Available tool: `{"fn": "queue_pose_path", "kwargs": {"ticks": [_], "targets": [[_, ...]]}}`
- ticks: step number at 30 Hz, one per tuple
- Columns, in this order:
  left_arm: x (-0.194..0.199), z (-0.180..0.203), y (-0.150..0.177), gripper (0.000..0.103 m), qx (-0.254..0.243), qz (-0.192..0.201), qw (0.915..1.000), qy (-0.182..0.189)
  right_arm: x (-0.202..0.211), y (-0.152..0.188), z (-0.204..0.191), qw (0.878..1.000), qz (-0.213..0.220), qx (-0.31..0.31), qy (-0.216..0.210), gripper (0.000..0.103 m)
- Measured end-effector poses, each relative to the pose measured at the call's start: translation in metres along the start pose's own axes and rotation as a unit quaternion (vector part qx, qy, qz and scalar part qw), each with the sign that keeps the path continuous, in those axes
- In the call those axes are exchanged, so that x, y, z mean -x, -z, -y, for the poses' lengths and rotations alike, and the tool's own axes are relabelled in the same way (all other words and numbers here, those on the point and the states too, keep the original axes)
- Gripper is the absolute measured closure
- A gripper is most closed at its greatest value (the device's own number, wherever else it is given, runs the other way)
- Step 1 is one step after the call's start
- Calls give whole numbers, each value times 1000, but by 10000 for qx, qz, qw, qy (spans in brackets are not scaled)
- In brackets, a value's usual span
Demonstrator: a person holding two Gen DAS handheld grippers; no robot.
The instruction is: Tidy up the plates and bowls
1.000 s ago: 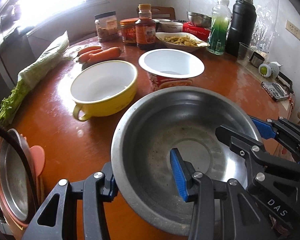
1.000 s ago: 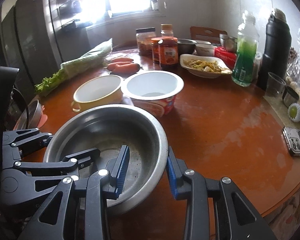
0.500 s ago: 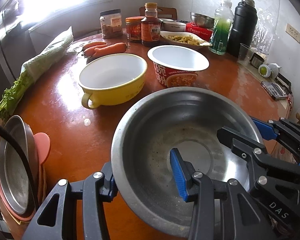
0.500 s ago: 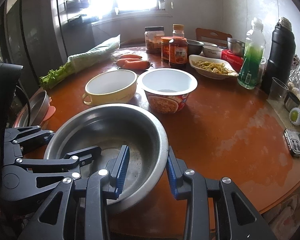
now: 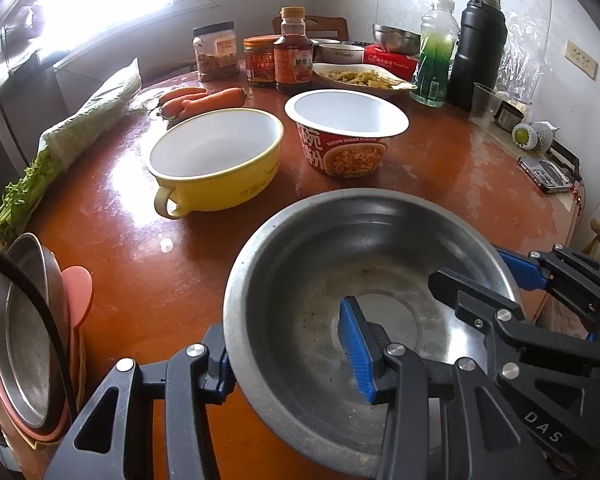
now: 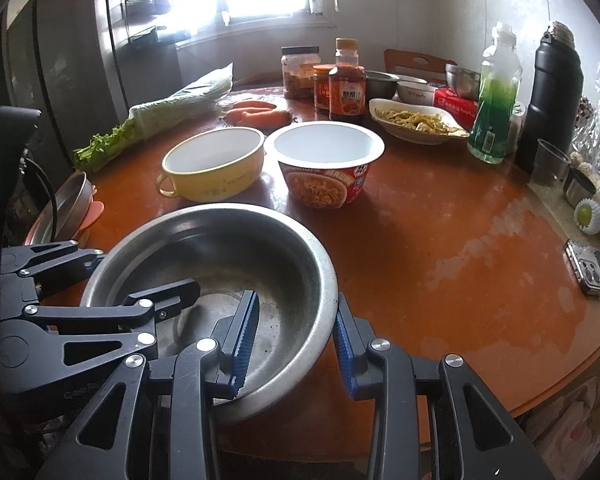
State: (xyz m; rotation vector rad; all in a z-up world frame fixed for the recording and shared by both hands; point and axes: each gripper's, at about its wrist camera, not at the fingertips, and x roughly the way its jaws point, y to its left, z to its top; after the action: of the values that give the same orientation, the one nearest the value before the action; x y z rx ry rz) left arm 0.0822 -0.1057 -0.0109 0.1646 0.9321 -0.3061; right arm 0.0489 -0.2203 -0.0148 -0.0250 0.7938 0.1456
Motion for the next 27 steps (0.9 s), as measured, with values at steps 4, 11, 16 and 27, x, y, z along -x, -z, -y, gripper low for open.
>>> {"fn": "queue_pose_path", "kwargs": {"ticks": [4,11,16,27], "targets": [[0,-2,1,57,52,-1,10000,44,-4,1,-1,10000,-36,-8,-22,65],[4,-6,1,57,82,115,9998,171,-6,0,1,9999,-1,-112,-73,64],[7,-10,-1,57,139,180,9996,146,-8,-2,3,9997,9,-192,-140,62],[7,-15,-6,49,241,263,9992,194,-10,-4,9,9990,35,-403,-173,52]]}}
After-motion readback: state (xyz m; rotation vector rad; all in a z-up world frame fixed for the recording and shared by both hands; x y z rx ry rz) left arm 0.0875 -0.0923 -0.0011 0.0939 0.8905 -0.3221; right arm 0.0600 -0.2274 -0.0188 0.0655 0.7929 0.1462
